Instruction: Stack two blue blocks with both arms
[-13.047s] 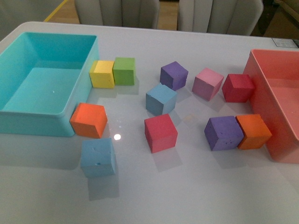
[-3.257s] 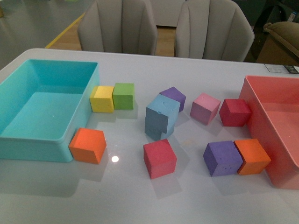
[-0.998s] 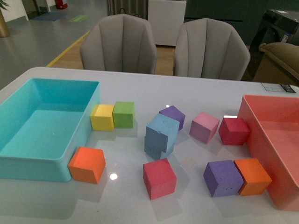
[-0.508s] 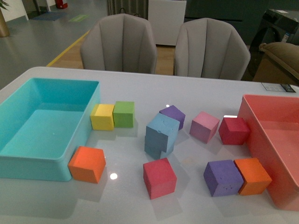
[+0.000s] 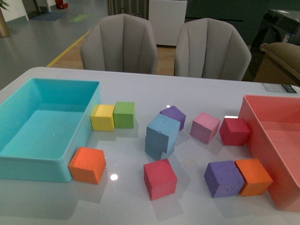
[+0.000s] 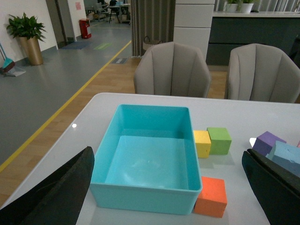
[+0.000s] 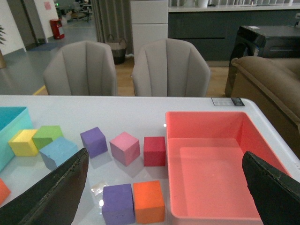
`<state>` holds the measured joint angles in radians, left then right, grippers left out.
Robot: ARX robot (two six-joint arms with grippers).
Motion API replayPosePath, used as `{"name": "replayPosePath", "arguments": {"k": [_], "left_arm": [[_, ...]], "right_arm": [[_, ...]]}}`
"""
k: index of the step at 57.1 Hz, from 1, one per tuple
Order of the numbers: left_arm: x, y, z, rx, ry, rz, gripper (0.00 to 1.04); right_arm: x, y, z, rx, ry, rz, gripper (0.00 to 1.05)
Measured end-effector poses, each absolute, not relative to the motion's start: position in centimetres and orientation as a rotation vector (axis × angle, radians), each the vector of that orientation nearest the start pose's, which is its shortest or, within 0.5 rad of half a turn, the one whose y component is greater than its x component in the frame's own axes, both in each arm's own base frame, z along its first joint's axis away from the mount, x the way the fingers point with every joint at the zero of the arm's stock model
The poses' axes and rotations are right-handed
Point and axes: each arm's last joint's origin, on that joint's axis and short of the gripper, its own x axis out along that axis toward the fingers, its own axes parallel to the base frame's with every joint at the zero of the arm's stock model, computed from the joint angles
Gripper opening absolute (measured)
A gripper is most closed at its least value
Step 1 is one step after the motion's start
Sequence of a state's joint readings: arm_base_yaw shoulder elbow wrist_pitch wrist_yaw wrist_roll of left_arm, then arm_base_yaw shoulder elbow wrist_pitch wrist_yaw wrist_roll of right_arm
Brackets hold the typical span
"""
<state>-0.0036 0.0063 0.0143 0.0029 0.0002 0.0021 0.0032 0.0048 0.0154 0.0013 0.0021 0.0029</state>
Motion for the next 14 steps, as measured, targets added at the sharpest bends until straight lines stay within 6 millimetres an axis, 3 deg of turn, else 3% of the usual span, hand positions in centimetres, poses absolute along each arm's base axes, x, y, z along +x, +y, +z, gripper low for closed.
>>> {"name": "replayPosePath", "arguments": {"k": [14], "left_arm": [[9.72,-0.04,16.82,0.002,-0.011,-0.004,0.96]], "right_arm": [[9.7,0.03,16.85,0.003,-0.012,0.001,0.96]]}}
